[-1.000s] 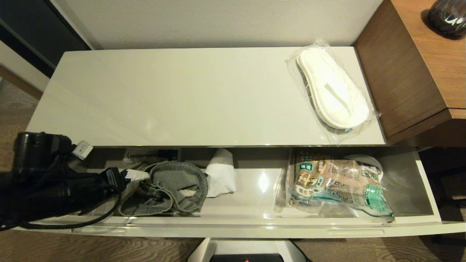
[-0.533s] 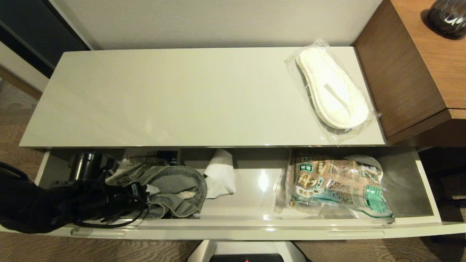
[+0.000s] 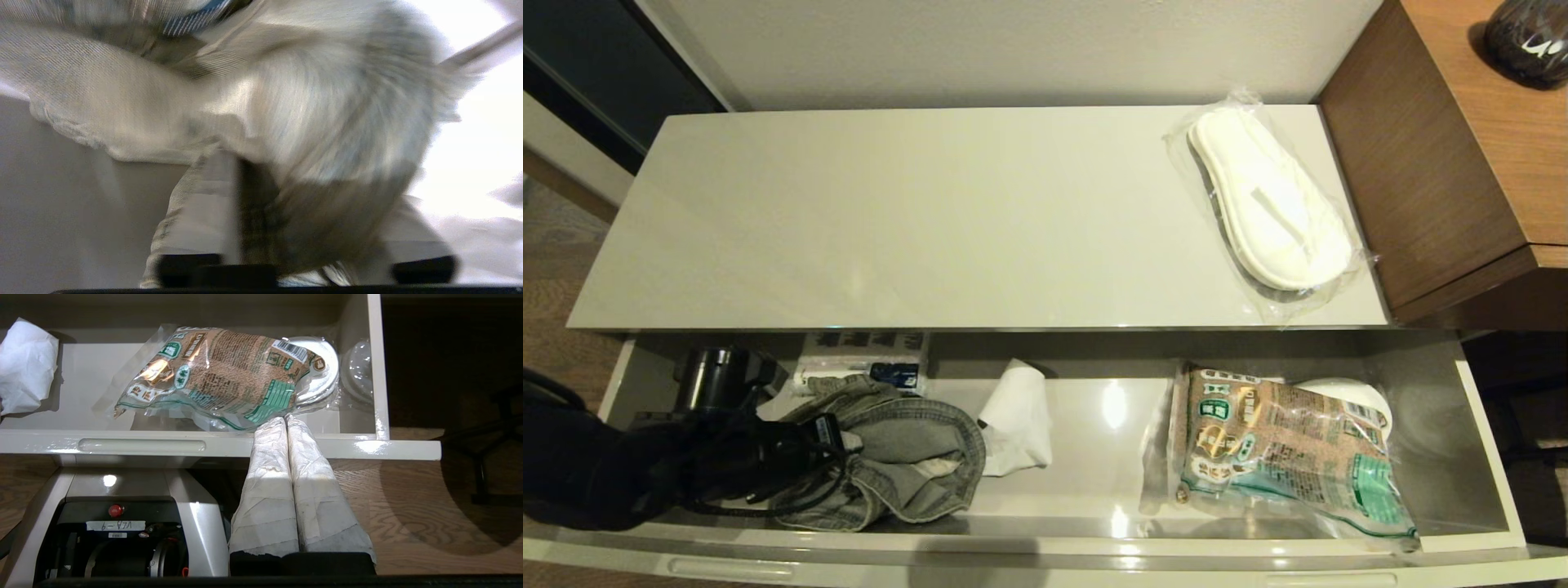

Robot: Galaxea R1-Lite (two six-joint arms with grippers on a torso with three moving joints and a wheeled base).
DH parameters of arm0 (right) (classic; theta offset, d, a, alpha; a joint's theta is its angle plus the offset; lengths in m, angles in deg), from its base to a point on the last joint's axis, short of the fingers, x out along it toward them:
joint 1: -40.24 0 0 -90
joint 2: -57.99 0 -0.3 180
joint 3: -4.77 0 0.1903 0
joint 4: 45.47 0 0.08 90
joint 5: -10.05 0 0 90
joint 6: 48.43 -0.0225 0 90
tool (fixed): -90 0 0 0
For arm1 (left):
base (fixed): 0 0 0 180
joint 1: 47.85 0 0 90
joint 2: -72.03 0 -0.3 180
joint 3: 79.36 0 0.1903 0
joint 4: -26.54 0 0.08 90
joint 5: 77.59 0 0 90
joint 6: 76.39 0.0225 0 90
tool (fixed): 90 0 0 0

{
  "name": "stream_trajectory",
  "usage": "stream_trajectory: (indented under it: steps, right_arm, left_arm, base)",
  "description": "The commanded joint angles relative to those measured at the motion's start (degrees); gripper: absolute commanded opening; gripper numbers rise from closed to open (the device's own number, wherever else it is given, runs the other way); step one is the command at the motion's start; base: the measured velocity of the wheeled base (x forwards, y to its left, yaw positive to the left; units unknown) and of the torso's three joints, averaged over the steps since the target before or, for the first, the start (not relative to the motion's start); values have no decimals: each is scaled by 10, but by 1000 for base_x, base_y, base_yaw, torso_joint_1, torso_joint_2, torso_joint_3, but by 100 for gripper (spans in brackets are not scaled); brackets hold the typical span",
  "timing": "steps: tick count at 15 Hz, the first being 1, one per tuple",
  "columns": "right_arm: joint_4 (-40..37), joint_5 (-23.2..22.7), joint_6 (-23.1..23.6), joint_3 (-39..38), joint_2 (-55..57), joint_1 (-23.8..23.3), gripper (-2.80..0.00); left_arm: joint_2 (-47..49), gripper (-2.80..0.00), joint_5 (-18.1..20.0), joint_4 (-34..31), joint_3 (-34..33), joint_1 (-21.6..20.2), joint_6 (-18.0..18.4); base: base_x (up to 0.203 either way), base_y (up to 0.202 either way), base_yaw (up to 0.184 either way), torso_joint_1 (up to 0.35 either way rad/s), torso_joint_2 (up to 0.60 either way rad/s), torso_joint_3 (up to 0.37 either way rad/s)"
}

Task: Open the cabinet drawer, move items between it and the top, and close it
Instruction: Take out the shorts from the drawer

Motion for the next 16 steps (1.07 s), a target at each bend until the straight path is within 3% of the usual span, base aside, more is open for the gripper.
stream_trajectory:
  steps: [1, 4, 6, 10, 12, 16]
  right_arm:
    - [0, 0, 1, 0, 1, 0, -280]
    - [0, 0, 2, 0, 1, 0, -280]
    - [0, 0, 2, 0, 1, 0, -280]
    - [0, 0, 2, 0, 1, 0, -280]
    - [0, 0, 2, 0, 1, 0, -280]
    - [0, 0, 0, 0, 1, 0, -280]
  left_arm:
    - [-93, -280, 10, -25, 21, 0, -3]
    - [-167, -280, 20, -109, 82, 0, -4]
    - [-175, -280, 27, -130, 93, 0, -4]
    - [-266, -280, 82, -266, 190, 2, -20]
    - [-292, -280, 112, -300, 219, 1, -25]
    - [-378, -280, 226, -375, 351, -3, -88]
  base:
    - [0, 0, 0, 0, 0, 0]
    - [0, 0, 0, 0, 0, 0]
    - [0, 0, 0, 0, 0, 0]
    - [0, 0, 0, 0, 0, 0]
    - [0, 0, 0, 0, 0, 0]
    - [0, 0, 0, 0, 0, 0]
